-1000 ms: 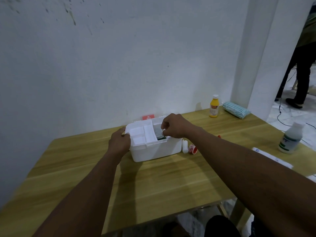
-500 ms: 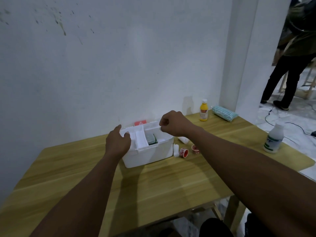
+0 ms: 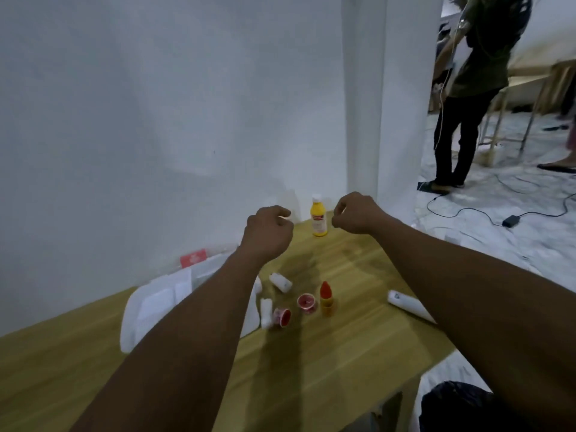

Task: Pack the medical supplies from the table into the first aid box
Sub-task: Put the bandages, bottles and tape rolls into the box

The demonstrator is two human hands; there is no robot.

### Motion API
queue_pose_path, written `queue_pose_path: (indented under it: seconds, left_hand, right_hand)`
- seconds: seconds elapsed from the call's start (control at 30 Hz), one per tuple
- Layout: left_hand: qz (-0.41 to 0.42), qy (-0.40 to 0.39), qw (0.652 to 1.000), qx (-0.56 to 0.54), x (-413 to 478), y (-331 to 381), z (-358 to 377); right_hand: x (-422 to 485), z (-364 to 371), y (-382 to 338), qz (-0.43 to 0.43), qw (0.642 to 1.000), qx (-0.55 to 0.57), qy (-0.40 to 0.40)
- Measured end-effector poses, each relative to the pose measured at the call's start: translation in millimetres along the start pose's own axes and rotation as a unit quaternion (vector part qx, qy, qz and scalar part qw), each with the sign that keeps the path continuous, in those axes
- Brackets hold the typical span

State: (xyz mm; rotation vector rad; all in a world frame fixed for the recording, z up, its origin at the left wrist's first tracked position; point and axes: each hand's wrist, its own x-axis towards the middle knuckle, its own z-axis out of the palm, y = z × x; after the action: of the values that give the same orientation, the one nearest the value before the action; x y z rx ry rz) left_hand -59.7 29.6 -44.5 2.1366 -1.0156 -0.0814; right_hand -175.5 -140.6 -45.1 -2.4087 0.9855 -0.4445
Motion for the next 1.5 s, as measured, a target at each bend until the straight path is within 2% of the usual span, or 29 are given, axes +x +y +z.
queue_pose_path:
  seconds: [0.1,0.2,0.33,0.5,0.63,0.83,1.0,1.07,1.13,1.2,1.27,1.37,1.5]
  left_hand:
    - [-0.006,-0.078,0.997,0.012,26.4,5.2,31.5]
    - [-0.019,-0.121,0.992,0.020,53.1,2.5,59.8]
    - [-0.017,-0.134,0.990,0.035,72.8,-6.0,84.2]
    - [-0.032,-0.153,0.987,0.048,77.2,-21.5,94.3]
    - [-0.039,-0.150,0.987,0.040,70.4,-21.3,84.7]
    - [-0.040,-0.134,0.990,0.018,32.9,-8.7,42.0]
    - [-0.035,-0.087,0.995,0.016,-14.1,-8.9,-13.0]
    - [-0.038,-0.066,0.997,0.022,-33.6,-15.3,-39.5]
    - [-0.043,-0.036,0.998,0.031,-52.2,-26.3,-66.6]
    - [-0.061,-0.005,0.998,0.029,-69.3,-40.3,-92.7]
    - [-0.086,0.020,0.996,0.027,-83.1,-56.7,-115.0]
    - [-0.119,0.049,0.991,0.038,-100.0,-83.8,-138.7]
    - [-0.170,0.058,0.982,0.054,-122.3,-119.5,-147.4]
  right_hand:
    - [23.4,3.6,23.9,0.030,0.998,-0.050,-0.008]
    - [57.3,17.8,50.0,0.067,0.994,-0.079,-0.018]
    - [81.8,36.3,67.2,0.104,0.989,-0.097,-0.029]
    - [85.9,53.5,80.3,0.094,0.991,-0.099,0.005]
    - [75.3,54.9,77.6,0.085,0.994,-0.065,0.016]
    - [36.8,34.0,48.3,0.116,0.992,-0.004,0.055]
    - [-7.4,1.9,13.3,0.107,0.986,0.076,0.101]
    - [-24.0,-10.6,-8.5,0.085,0.979,0.112,0.148]
    - [-40.8,-20.2,-37.5,0.054,0.975,0.150,0.155]
    - [-53.7,-24.7,-69.4,0.010,0.974,0.202,0.097]
    - [-65.2,-19.4,-100.5,-0.023,0.972,0.233,-0.023]
    - [-76.7,2.4,-139.6,-0.071,0.970,0.173,-0.154]
    - [-83.4,32.6,-168.9,-0.100,0.961,0.072,-0.246]
